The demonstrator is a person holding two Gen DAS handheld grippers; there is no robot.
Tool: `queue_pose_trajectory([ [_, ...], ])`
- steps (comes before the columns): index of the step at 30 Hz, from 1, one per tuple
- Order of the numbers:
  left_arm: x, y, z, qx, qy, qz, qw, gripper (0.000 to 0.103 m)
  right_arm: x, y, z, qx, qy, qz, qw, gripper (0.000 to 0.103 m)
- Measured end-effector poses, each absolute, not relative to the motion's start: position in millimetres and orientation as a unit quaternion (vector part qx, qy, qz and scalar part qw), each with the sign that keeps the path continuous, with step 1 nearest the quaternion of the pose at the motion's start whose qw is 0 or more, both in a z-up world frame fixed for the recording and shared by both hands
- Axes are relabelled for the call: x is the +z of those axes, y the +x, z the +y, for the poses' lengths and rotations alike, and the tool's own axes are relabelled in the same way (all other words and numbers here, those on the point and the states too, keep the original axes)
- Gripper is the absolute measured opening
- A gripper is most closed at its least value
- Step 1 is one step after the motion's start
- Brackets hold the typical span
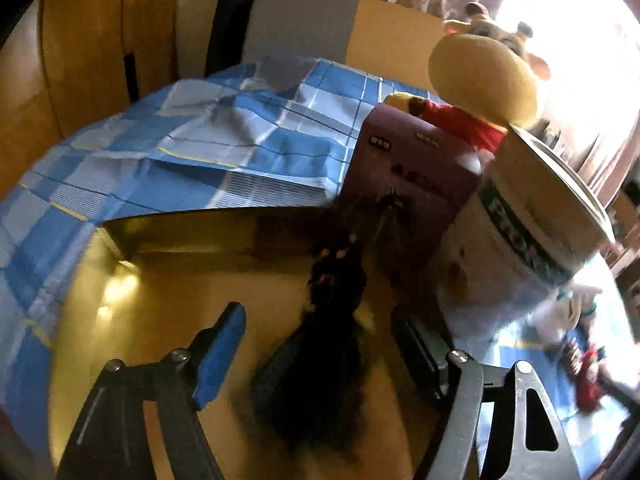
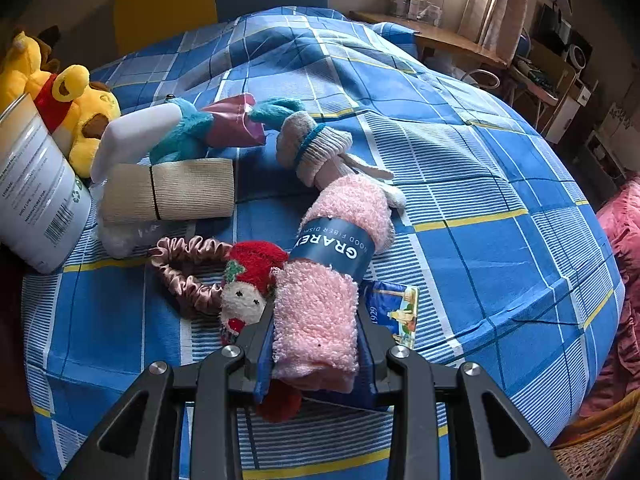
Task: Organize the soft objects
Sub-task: 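Carry the black-haired doll into the gold tray and open the left tool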
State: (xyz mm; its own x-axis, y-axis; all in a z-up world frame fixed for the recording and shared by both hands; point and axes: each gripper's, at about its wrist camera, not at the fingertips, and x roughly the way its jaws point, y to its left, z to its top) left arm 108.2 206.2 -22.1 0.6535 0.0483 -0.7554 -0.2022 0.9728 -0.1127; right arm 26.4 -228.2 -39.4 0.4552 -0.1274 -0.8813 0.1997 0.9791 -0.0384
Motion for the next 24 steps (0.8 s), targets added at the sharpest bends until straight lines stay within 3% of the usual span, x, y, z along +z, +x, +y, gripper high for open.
queue_pose_trajectory([
  [7,-2.0,43.7,184.8,0.109,-0.036,0.364,0.924,0.098,-40.0,25.4,-226.3,-0.097,0.026,0.511,0.854,0.034],
  [24,18.4,-24.6,166.7,0.119,0.009,0.335,0.935,0.102,-29.8,18.0,-225.8,-0.080,0.043,0.493,0.865,0.030],
])
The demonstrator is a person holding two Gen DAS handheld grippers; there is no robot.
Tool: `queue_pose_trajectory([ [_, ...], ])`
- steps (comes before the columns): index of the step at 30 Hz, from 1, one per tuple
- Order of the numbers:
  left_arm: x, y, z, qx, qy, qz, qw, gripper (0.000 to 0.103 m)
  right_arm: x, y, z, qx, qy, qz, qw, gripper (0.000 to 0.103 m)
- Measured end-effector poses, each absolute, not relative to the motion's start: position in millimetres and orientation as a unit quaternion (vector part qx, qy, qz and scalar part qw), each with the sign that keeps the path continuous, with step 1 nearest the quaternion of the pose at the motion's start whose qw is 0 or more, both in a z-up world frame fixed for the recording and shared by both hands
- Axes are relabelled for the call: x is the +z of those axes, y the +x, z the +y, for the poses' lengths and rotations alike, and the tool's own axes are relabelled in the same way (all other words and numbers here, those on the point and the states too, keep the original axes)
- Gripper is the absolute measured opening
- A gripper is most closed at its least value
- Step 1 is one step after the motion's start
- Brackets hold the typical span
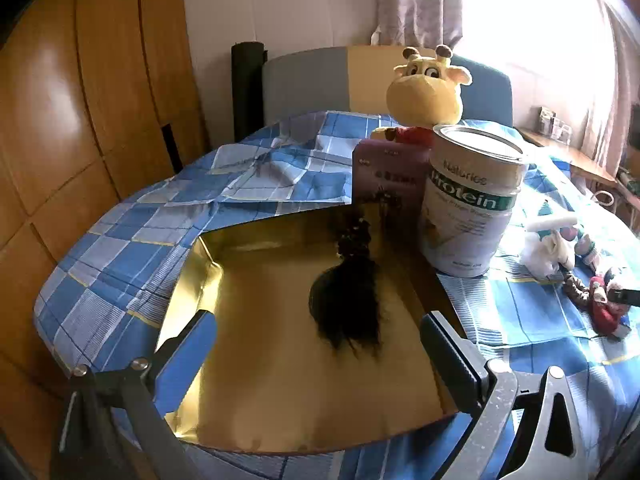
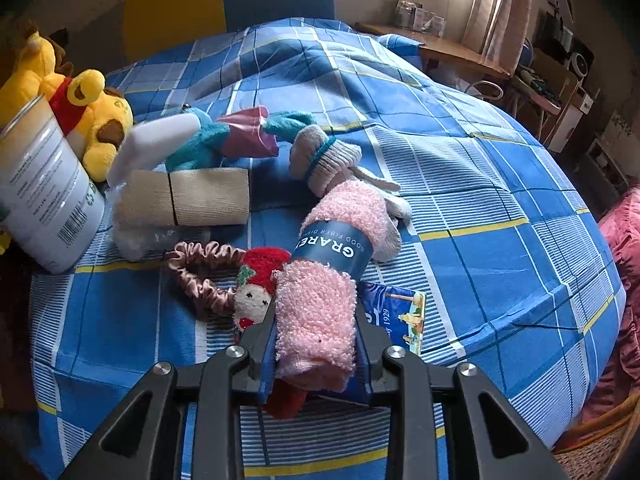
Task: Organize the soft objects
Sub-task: 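Carry the black-haired doll into the gold tray and open the left tool, then carry the pink fuzzy sock into the gold tray and open the right tool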
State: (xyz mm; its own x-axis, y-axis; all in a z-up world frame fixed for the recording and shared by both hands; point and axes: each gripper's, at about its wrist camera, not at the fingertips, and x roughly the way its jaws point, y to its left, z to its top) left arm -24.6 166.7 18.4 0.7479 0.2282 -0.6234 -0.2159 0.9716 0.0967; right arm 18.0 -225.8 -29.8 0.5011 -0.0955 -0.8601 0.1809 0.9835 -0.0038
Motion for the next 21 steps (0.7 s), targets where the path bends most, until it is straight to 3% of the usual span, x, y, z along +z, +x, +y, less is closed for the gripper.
queue_pose_trajectory([
  [12,28.4,-37.0,169.9,0.126,0.020,0.321,0.938,0.102,-4.2,3.8,-205.9,0.014,0.126,0.462,0.878,0.030],
  [21,29.4,-40.8,174.8,0.131,0.018,0.319,0.938,0.102,24.5,-20.8,-121.1,0.134,0.092,0.438,0.884,0.030],
])
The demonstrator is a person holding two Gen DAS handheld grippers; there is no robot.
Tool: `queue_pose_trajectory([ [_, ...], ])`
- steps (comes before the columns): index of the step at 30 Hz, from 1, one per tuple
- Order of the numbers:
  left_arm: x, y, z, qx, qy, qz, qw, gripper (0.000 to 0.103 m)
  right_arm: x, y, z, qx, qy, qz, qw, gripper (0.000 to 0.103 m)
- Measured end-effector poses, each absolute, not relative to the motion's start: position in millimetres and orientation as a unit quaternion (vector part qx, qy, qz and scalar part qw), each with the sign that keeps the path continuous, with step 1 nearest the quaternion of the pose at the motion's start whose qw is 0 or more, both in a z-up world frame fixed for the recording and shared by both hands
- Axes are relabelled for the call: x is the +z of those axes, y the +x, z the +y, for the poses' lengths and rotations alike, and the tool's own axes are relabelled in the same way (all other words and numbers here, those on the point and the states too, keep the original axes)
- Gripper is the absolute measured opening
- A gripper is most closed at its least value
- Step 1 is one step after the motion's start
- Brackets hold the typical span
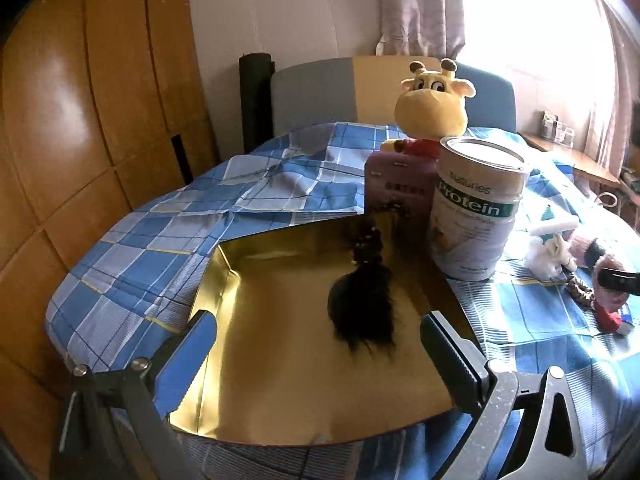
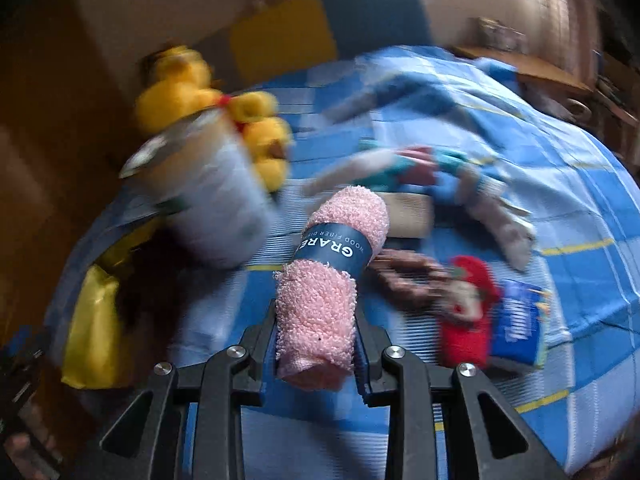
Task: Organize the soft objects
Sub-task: 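Carry the pink fuzzy sock into the gold tray and open the right tool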
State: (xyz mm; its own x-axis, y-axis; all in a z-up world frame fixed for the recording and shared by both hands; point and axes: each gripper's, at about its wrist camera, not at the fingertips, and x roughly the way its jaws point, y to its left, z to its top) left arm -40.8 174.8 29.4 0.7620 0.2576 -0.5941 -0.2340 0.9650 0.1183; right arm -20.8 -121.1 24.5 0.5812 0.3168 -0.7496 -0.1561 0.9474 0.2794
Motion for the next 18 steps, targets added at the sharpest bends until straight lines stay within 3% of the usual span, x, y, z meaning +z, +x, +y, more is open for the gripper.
queue_pose_trajectory([
  [8,27.6,-42.0,184.1,0.137,0.009,0.323,0.936,0.102,38.8,-34.0,-24.4,0.253,0.053,0.429,0.866,0.030],
  [18,19.3,-47.0,240.0,0.195,-0.035,0.332,0.922,0.103,18.6,-24.9,80.0,0.307,-0.019,0.450,0.838,0.030],
])
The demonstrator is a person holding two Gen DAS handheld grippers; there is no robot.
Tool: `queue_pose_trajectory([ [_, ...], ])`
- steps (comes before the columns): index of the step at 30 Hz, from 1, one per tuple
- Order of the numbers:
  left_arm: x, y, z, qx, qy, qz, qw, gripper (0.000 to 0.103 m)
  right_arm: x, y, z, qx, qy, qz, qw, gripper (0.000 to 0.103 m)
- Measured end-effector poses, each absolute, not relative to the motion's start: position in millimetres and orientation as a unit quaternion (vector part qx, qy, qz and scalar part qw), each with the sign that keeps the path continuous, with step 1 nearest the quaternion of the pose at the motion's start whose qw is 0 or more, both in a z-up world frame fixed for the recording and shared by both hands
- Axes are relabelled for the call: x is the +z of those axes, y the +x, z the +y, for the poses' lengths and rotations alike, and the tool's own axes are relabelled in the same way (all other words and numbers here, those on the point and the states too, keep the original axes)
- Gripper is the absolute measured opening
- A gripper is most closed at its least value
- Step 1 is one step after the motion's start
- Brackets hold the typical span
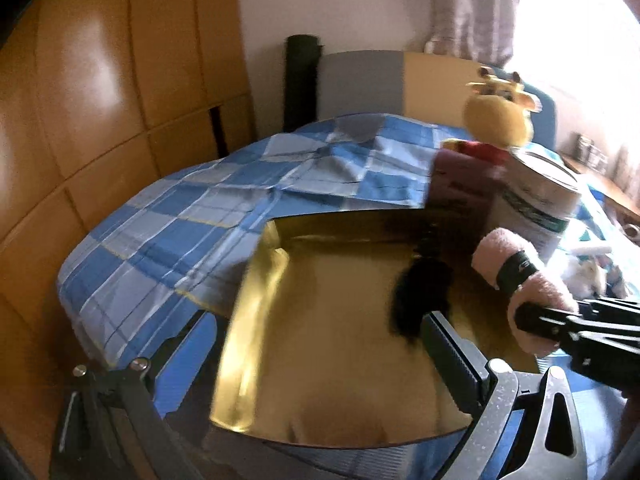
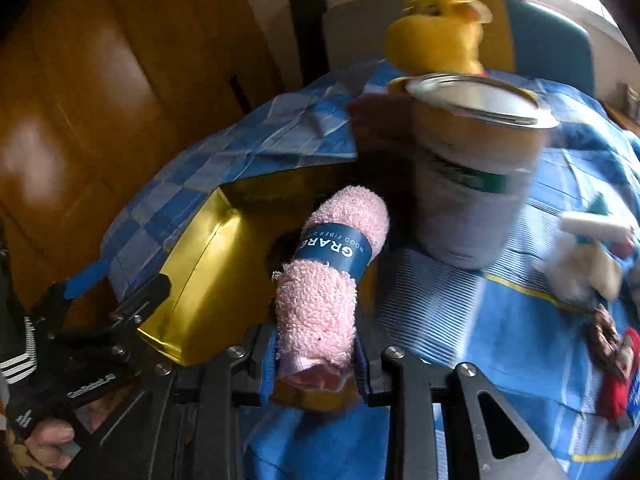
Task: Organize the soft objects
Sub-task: 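Carry the pink fuzzy sock into the gold tray and open the right tool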
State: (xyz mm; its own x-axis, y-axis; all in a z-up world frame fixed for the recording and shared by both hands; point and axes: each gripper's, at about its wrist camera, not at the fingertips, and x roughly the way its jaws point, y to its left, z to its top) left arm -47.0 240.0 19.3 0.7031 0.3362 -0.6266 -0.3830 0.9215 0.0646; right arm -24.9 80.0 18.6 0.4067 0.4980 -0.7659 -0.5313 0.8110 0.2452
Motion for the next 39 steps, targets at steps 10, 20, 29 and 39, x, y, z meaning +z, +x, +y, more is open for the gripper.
queue_pose_trajectory([
  [10,-1.2,-61.1,284.0,0.236,-0.074,0.350,0.903,0.103,-33.8,6.8,142.0,0.270,-0.085,0.491,0.824,0.034],
  [20,-1.8,-58.5,278.6,0.224,-0.079,0.348,0.907,0.103,-7.6,-14.3,127.3,0.238,-0.119,0.432,0.862,0.060],
  [29,5.3,-56.8,262.3,0.210,-0.059,0.344,0.913,0.103,23.9,-43.3,108.2,0.211,-0.131,0.375,0.893,0.060],
  [39,12.6,-50.3,236.6,0.173,-0.044,0.347,0.921,0.103,32.5,-48.5,73.9,0.178,-0.115,0.361,0.908,0.060],
])
